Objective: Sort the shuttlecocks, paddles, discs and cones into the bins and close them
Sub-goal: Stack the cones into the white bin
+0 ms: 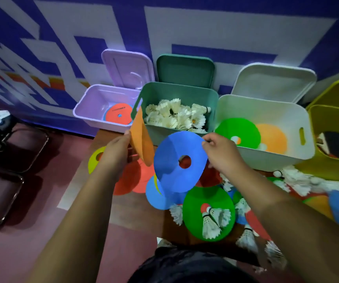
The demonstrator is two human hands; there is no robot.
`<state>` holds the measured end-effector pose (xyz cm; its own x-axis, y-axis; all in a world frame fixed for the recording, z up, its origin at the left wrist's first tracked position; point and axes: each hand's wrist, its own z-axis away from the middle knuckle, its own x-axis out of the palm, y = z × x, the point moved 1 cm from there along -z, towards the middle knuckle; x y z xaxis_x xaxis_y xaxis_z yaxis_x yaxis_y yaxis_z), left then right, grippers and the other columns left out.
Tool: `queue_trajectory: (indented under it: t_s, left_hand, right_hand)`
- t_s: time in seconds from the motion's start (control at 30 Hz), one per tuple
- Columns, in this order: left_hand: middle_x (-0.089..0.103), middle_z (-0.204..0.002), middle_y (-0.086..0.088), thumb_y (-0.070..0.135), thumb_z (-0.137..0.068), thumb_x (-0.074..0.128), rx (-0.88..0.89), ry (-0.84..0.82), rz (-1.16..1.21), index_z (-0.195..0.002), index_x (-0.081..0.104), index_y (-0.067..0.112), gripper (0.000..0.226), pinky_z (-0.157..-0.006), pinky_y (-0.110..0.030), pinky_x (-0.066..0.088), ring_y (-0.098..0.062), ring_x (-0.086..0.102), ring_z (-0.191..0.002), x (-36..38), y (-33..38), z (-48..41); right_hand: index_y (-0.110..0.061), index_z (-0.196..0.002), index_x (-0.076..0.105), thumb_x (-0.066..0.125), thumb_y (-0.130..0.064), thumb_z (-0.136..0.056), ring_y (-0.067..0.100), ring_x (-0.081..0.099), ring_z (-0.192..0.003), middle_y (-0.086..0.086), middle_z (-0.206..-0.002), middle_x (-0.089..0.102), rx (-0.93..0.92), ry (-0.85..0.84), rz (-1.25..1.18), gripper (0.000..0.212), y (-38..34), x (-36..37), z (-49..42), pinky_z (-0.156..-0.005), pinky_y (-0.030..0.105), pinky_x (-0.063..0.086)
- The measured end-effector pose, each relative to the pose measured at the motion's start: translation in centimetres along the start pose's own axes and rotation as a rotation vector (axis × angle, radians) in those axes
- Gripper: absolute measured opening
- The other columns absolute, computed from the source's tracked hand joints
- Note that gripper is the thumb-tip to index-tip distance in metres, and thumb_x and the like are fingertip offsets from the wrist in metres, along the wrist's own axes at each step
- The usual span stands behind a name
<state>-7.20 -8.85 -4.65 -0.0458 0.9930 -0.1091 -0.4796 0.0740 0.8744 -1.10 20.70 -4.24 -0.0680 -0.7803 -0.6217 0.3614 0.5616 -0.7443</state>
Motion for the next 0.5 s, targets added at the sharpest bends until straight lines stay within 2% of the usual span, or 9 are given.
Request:
queue_trajectory:
  t_s: [0.1, 0.2, 0.27, 0.4, 0.43, 0.5]
  left_hand:
    - [0.080, -0.094, -0.011, 0.042, -0.108, 0.052, 0.010, -0.044, 0.034, -0.106, 0.076, 0.011, 0.039, -0.076, -0.038, 0.062, -0.024, 0.075, -0.079, 3.8, 1.5, 1.3]
    - [0.075, -0.073, 0.001, 0.038, -0.110, 0.050, 0.018, -0.114, 0.063, -0.096, 0.072, 0.014, 0.036, -0.061, -0.029, 0.060, -0.014, 0.069, -0.060, 7.6, 2.7, 2.3]
    - [0.072, -0.068, 0.003, 0.039, -0.110, 0.049, 0.033, -0.159, 0.070, -0.096, 0.071, 0.016, 0.035, -0.055, -0.027, 0.057, -0.012, 0.066, -0.055, 9.7, 3.4, 2.6]
    - [0.074, -0.075, 0.003, 0.036, -0.110, 0.049, 0.029, -0.243, 0.042, -0.099, 0.071, 0.017, 0.031, -0.056, -0.030, 0.059, -0.012, 0.073, -0.063, 14.0, 4.8, 3.7]
    - [0.078, -0.082, 0.002, 0.035, -0.110, 0.049, 0.018, -0.263, 0.033, -0.104, 0.072, 0.017, 0.030, -0.061, -0.032, 0.061, -0.013, 0.076, -0.071, 15.0, 5.0, 4.0]
    - [0.080, -0.106, -0.007, 0.035, -0.107, 0.052, -0.001, -0.311, 0.030, -0.118, 0.072, 0.014, 0.031, -0.083, -0.046, 0.064, -0.024, 0.078, -0.096, 16.8, 5.6, 4.7]
  right_hand:
    - [-0.027, -0.107, 0.069, 0.052, -0.027, -0.103, 0.025, 0.071, -0.064, -0.001, -0.091, 0.074, 0.038, 0.128, -0.067, 0.017, 1.6, -4.4, 1.0, -0.067, 0.043, 0.062]
    - [-0.026, -0.107, 0.069, 0.053, -0.029, -0.104, 0.026, 0.072, -0.065, 0.003, -0.090, 0.074, 0.098, 0.267, -0.202, 0.016, 3.5, -8.6, 1.8, -0.063, 0.043, 0.063]
    - [-0.020, -0.112, 0.069, 0.053, -0.024, -0.104, 0.026, 0.073, -0.062, 0.009, -0.092, 0.074, 0.147, 0.343, -0.346, 0.018, 4.9, -11.1, 2.1, -0.060, 0.043, 0.064]
    - [-0.016, -0.125, 0.066, 0.054, -0.028, -0.105, 0.028, 0.077, -0.075, 0.012, -0.104, 0.072, 0.233, 0.314, -0.533, 0.026, 7.5, -14.6, 1.7, -0.077, 0.050, 0.067]
    - [-0.013, -0.121, 0.067, 0.053, -0.024, -0.105, 0.027, 0.076, -0.077, 0.014, -0.106, 0.071, 0.268, 0.301, -0.545, 0.024, 8.1, -15.2, 1.9, -0.081, 0.050, 0.066]
    - [-0.013, -0.104, 0.069, 0.051, -0.015, -0.103, 0.027, 0.074, -0.080, 0.021, -0.111, 0.070, 0.318, 0.308, -0.536, 0.018, 9.3, -16.0, 2.5, -0.083, 0.050, 0.065]
